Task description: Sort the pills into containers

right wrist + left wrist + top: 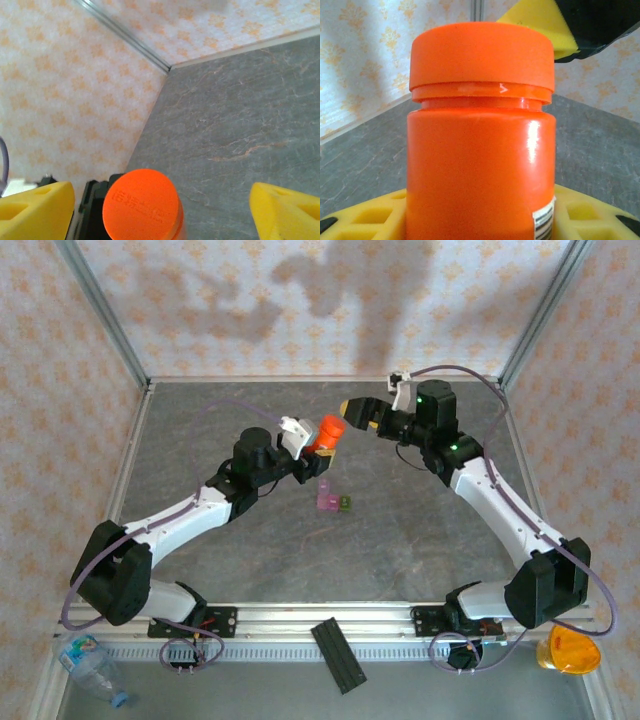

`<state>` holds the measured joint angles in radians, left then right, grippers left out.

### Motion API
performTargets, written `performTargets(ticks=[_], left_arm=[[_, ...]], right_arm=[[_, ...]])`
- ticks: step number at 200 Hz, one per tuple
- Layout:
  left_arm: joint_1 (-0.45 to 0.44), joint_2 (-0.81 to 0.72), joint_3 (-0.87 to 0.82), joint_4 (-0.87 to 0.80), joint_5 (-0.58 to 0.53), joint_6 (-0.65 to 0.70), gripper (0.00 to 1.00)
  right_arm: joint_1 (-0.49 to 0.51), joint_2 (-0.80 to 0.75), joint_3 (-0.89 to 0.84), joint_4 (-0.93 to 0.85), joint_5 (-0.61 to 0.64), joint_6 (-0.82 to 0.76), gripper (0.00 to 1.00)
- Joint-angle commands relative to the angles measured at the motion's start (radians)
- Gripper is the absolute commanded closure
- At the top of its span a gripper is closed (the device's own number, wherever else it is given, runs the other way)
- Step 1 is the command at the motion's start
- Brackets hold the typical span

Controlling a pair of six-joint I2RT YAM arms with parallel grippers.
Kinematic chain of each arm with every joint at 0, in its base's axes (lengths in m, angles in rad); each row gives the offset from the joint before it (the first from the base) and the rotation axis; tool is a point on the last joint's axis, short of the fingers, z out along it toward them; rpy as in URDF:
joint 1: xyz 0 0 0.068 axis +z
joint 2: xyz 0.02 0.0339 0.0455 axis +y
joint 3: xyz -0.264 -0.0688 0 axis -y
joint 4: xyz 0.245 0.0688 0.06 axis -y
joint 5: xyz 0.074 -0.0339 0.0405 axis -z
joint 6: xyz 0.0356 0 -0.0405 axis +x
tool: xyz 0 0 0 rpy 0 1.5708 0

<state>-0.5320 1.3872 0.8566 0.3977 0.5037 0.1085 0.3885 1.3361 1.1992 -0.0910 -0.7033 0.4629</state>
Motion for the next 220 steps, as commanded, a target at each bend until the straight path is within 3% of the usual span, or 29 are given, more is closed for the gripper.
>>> performTargets(ticks=[1, 34, 137, 181, 220], left_arm=[[0.001, -0.003, 0.043, -0.005, -0.056, 0.053, 1.00], [-0.001, 0.014, 0.061, -0.032, -0.085, 0.099, 1.00], [-0.011, 0.043, 0.084, -0.043, -0.089, 0.129, 1.00], [-0.013, 0.049, 0.087, -0.037, -0.086, 0.127, 1.00], [-0.011, 0.053, 0.091, -0.031, -0.086, 0.120, 1.00]], right_arm=[[0.022, -0.036, 0.068, -0.071, 0.149, 0.101, 0.10], [0.083, 0.013, 0.150, -0.285, 0.352, 0.178, 0.09], [0.213, 0.144, 0.235, -0.287, 0.373, 0.208, 0.14], [0.218, 0.147, 0.233, -0.281, 0.373, 0.203, 0.27], [0.218, 0.139, 0.222, -0.276, 0.354, 0.187, 0.55]])
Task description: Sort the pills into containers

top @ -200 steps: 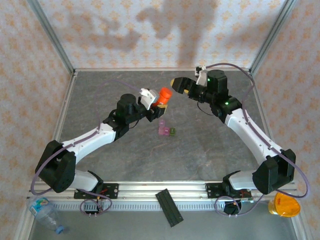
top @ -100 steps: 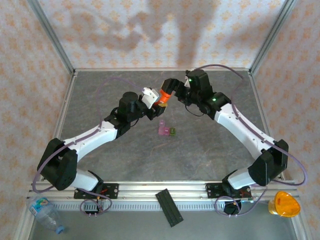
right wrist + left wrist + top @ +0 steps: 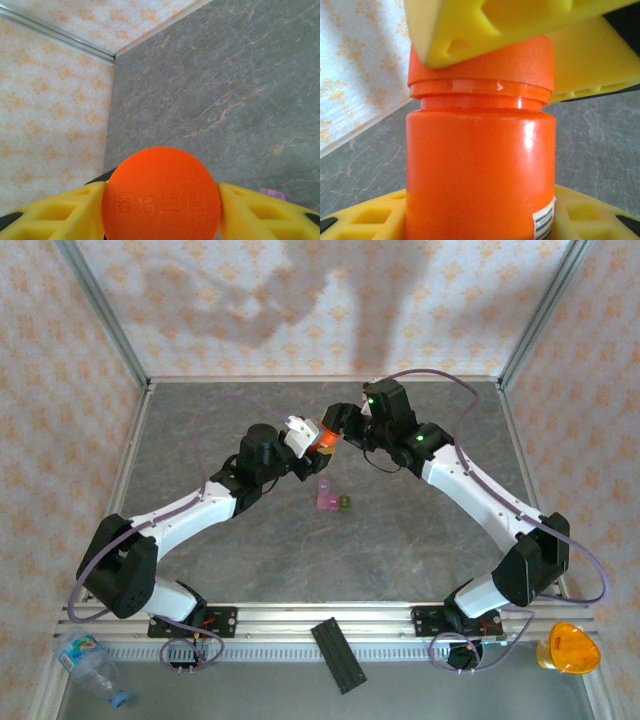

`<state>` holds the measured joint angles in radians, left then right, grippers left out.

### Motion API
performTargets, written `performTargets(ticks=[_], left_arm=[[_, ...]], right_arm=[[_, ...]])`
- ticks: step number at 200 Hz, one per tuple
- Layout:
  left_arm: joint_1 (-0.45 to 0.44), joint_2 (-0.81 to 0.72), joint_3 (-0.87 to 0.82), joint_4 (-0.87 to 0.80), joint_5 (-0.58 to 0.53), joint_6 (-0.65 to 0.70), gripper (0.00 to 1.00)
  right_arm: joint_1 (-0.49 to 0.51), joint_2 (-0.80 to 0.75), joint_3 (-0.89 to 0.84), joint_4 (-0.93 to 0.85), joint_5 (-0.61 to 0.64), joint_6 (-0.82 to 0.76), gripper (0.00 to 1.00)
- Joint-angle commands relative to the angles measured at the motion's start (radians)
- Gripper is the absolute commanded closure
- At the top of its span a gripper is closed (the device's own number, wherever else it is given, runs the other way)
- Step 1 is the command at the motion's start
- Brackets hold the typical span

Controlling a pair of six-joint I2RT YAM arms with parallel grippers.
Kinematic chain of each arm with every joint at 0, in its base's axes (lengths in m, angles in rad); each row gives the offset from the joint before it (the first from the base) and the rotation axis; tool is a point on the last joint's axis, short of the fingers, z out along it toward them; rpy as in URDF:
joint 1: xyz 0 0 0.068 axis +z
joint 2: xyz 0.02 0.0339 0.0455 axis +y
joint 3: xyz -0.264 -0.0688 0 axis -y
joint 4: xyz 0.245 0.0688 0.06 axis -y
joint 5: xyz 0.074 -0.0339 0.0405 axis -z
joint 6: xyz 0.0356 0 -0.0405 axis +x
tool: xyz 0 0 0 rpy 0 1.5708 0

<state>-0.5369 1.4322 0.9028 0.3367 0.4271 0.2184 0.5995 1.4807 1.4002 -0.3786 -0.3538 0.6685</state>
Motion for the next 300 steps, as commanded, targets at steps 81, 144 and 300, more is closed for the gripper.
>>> performTargets(ticks=[81, 144, 300], left_arm=[[0.018, -0.052, 0.034, 0.044, 0.186, -0.115, 1.00], [0.064, -0.042, 0.018, 0.269, 0.516, -0.447, 1.00], [0.081, -0.051, 0.020, -0.069, 0.435, -0.204, 1.00]], right_arm=[[-0.109, -0.066, -0.101, 0.220, -0.288, -0.317, 0.64], [-0.203, -0.071, -0.096, 0.294, -0.580, -0.450, 0.68], [-0.293, -0.139, -0.177, 0.455, -0.414, -0.260, 0.76]])
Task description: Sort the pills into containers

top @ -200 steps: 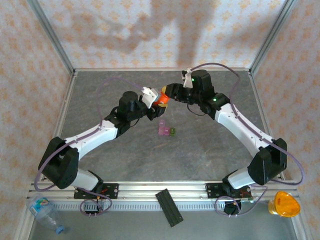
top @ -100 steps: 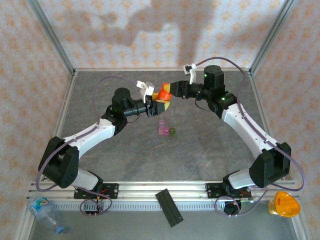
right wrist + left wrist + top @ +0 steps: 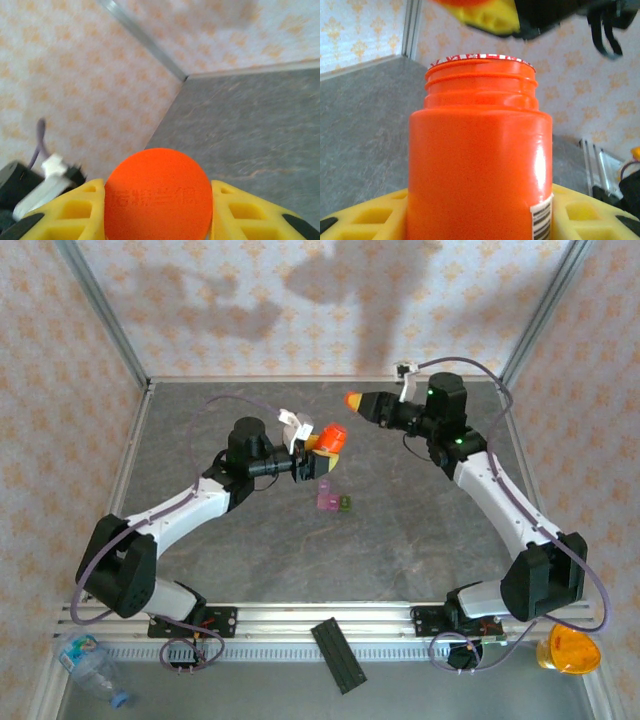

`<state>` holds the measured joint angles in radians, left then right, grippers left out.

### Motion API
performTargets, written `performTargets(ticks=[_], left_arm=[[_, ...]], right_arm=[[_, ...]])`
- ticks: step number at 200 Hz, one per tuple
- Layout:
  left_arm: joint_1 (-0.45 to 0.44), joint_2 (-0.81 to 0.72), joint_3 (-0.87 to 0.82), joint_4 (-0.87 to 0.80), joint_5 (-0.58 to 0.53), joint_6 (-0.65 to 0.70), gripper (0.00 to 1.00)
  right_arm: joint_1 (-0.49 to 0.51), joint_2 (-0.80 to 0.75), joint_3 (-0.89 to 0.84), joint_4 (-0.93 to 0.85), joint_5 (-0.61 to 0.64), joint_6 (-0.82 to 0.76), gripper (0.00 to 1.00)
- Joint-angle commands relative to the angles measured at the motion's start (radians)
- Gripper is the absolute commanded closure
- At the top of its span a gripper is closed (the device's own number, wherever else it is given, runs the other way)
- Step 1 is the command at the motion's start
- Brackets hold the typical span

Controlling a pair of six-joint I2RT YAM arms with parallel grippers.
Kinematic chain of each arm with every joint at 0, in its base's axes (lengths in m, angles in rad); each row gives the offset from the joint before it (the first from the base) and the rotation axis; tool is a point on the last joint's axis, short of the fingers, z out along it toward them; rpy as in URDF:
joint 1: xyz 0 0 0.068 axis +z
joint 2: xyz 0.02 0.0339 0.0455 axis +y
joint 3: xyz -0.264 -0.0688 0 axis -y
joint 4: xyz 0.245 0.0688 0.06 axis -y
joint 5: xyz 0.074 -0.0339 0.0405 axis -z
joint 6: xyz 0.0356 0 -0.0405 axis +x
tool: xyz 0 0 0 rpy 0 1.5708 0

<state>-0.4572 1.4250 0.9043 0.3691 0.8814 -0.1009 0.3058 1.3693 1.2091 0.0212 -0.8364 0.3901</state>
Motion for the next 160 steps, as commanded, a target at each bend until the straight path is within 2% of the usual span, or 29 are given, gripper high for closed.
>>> performTargets(ticks=[1, 36, 69, 110, 137, 160], left_arm=[[0.001, -0.045, 0.018, -0.103, -0.021, 0.117, 1.00], [0.001, -0.064, -0.011, -0.082, -0.078, 0.126, 1.00], [0.001, -0.109, -0.069, -0.027, -0.208, 0.132, 1.00], [0.000, -0.142, -0.098, 0.010, -0.307, 0.109, 1.00], [-0.001, -0.160, -0.103, 0.036, -0.364, 0.091, 1.00], [-0.002, -0.160, -0.104, 0.056, -0.375, 0.076, 1.00]], right_arm=[[0.000, -0.027, 0.015, 0.053, 0.070, 0.018, 0.76], [0.001, -0.023, 0.017, -0.052, 0.186, -0.033, 0.75], [-0.002, -0.003, -0.008, -0.231, 0.461, -0.078, 0.72], [-0.001, 0.033, -0.122, -0.266, 0.722, -0.059, 0.71], [-0.001, 0.089, -0.178, -0.266, 0.830, -0.015, 0.71], [-0.001, 0.144, -0.210, -0.244, 0.854, 0.018, 0.72]])
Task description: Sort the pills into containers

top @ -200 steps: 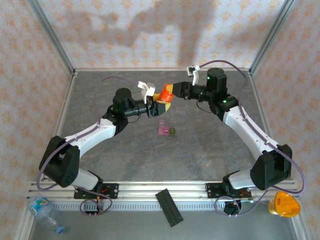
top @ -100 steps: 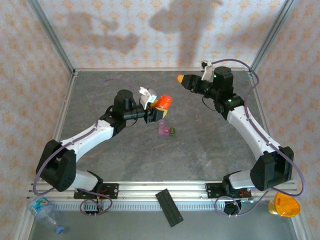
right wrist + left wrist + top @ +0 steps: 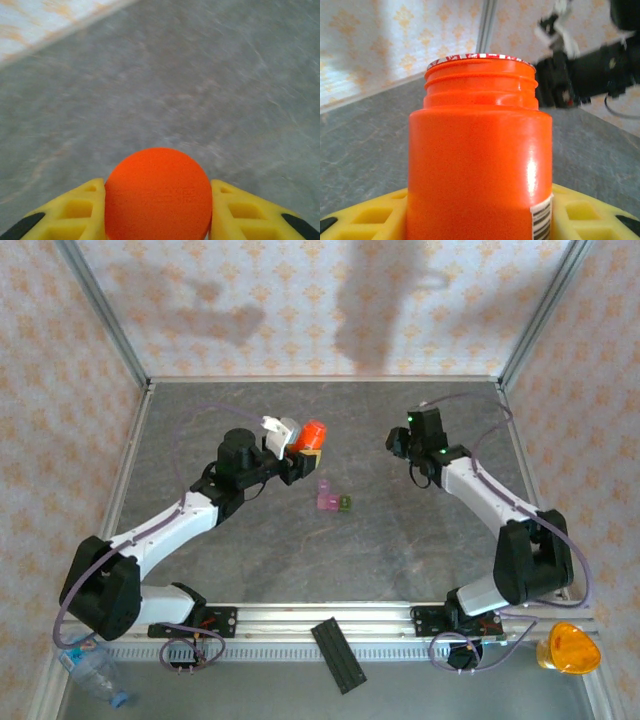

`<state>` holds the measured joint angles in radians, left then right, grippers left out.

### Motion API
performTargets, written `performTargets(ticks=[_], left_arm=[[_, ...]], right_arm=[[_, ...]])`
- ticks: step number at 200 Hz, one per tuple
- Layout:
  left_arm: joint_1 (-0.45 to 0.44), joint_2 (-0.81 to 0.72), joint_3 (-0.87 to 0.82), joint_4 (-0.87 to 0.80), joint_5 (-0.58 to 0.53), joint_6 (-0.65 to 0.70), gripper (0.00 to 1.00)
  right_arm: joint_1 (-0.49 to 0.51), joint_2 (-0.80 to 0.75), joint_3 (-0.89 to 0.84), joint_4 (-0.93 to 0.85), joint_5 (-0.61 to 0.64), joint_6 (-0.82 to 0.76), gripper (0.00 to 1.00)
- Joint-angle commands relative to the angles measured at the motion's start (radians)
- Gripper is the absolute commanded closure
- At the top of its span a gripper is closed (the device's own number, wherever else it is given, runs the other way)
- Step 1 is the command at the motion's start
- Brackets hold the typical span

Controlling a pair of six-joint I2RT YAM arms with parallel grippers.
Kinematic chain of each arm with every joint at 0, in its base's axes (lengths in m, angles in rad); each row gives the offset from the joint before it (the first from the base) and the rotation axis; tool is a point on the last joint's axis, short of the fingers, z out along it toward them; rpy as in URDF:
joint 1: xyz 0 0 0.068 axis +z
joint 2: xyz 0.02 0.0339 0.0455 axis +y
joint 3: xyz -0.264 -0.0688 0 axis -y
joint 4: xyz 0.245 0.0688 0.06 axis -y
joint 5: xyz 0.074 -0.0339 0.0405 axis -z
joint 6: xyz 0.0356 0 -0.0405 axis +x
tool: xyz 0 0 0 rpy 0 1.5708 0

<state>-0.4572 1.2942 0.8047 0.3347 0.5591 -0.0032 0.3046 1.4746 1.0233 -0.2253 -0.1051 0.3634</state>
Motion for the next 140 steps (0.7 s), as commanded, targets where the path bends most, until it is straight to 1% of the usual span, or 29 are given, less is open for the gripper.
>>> performTargets(ticks=[1, 75, 95, 122, 140], left_arm=[[-0.002, -0.028, -0.003, 0.090, -0.052, -0.022, 1.00], [-0.025, -0.001, 0.007, 0.101, -0.078, -0.035, 1.00], [-0.035, 0.000, 0.008, 0.106, -0.085, -0.040, 1.00], [-0.046, -0.001, 0.003, 0.109, -0.097, -0.040, 1.00], [-0.047, 0.004, -0.001, 0.114, -0.106, -0.047, 1.00]], right_arm=[[0.000, 0.040, -0.026, 0.004, 0.124, 0.046, 0.72], [0.001, 0.135, -0.069, 0.019, 0.151, 0.133, 0.73], [0.001, 0.163, -0.069, 0.007, 0.143, 0.166, 0.71], [0.001, 0.182, -0.085, 0.004, 0.127, 0.203, 0.64], [0.004, 0.189, -0.089, -0.003, 0.106, 0.219, 0.56]])
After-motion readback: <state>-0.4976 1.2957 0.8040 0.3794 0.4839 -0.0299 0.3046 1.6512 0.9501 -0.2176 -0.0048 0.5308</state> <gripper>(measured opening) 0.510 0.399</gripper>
